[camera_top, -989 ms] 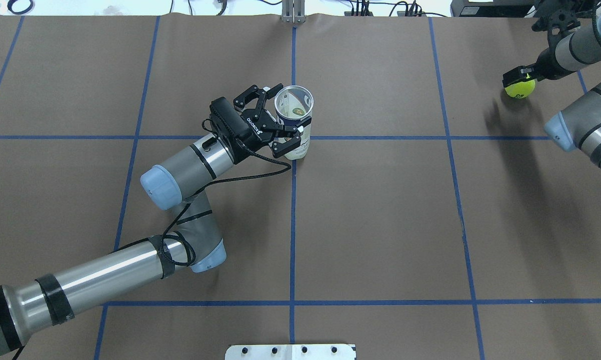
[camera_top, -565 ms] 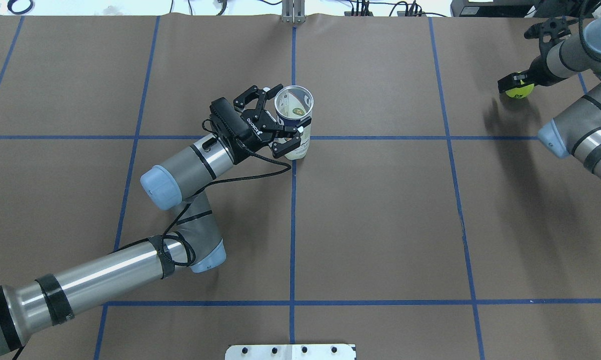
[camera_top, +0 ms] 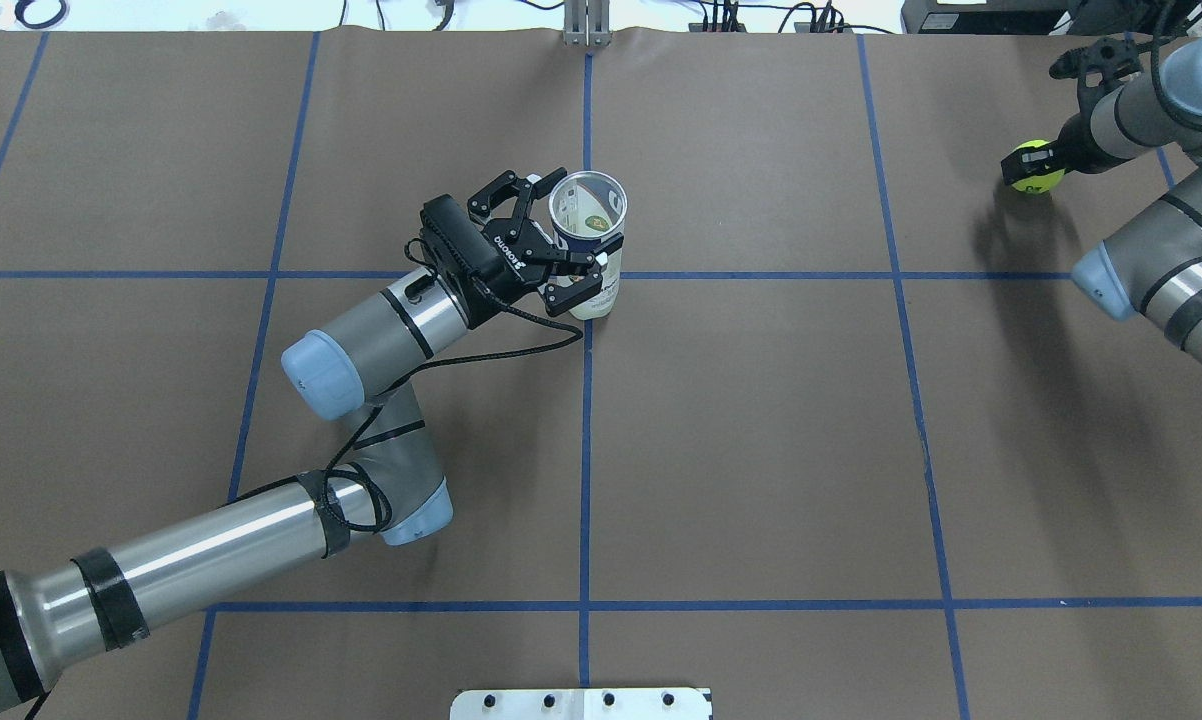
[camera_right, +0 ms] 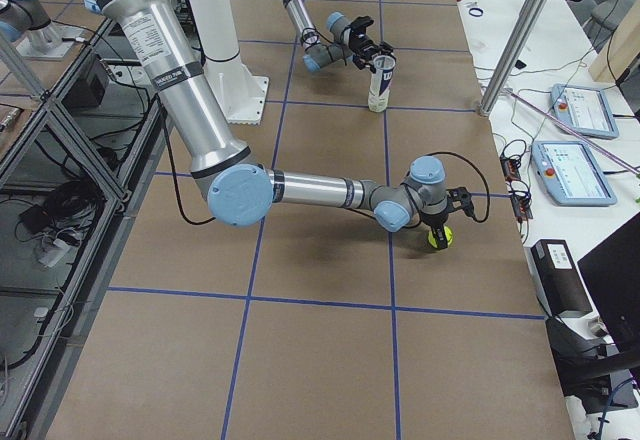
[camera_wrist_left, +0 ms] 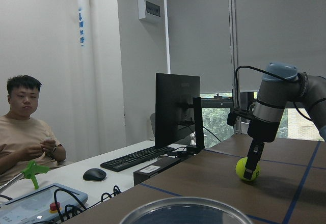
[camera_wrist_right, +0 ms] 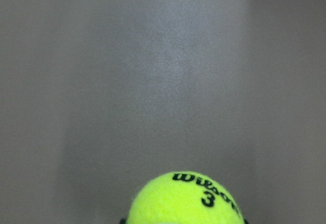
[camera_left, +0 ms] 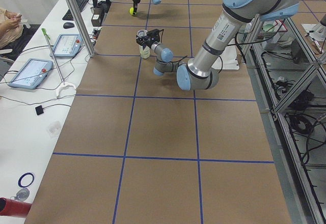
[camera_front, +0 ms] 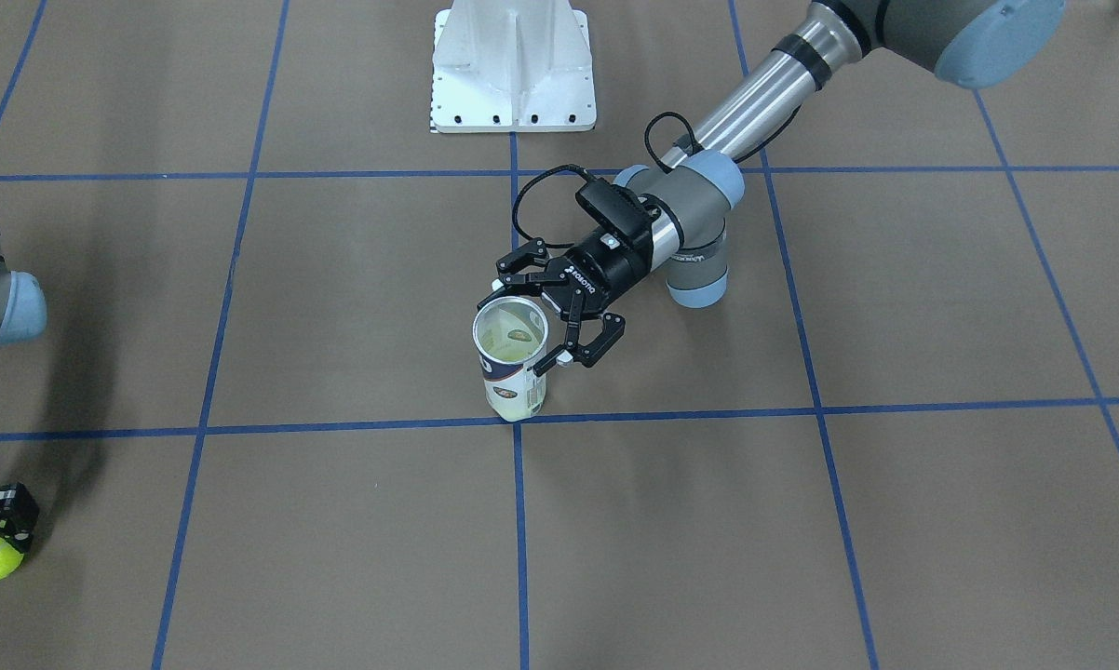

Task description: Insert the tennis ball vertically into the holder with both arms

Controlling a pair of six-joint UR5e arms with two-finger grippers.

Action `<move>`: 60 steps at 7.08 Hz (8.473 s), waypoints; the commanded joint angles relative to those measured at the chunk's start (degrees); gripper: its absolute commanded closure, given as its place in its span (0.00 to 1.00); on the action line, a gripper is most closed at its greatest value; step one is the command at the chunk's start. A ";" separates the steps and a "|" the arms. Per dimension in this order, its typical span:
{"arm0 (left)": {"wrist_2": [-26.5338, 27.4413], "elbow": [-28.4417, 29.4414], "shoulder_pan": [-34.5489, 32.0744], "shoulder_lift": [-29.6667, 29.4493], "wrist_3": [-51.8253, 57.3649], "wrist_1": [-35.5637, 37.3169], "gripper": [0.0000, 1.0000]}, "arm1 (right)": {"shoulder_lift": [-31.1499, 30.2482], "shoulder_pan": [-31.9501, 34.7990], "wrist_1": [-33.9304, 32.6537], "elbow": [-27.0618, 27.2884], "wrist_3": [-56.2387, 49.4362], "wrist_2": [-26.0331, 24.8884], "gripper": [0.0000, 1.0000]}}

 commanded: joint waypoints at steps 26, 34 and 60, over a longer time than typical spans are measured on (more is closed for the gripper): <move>0.00 -1.31 0.16 -0.12 -0.09 0.00 0.01 | 27.33 -21.74 -58.71 38.56 42.04 -6.41 0.01; -2.44 -7.20 -8.60 4.86 -0.88 3.06 0.01 | -1.74 12.27 -54.86 38.33 -19.37 11.11 0.01; -61.88 -42.09 -61.19 53.93 22.85 113.55 0.00 | -19.62 23.90 -48.74 31.80 -40.09 20.45 0.01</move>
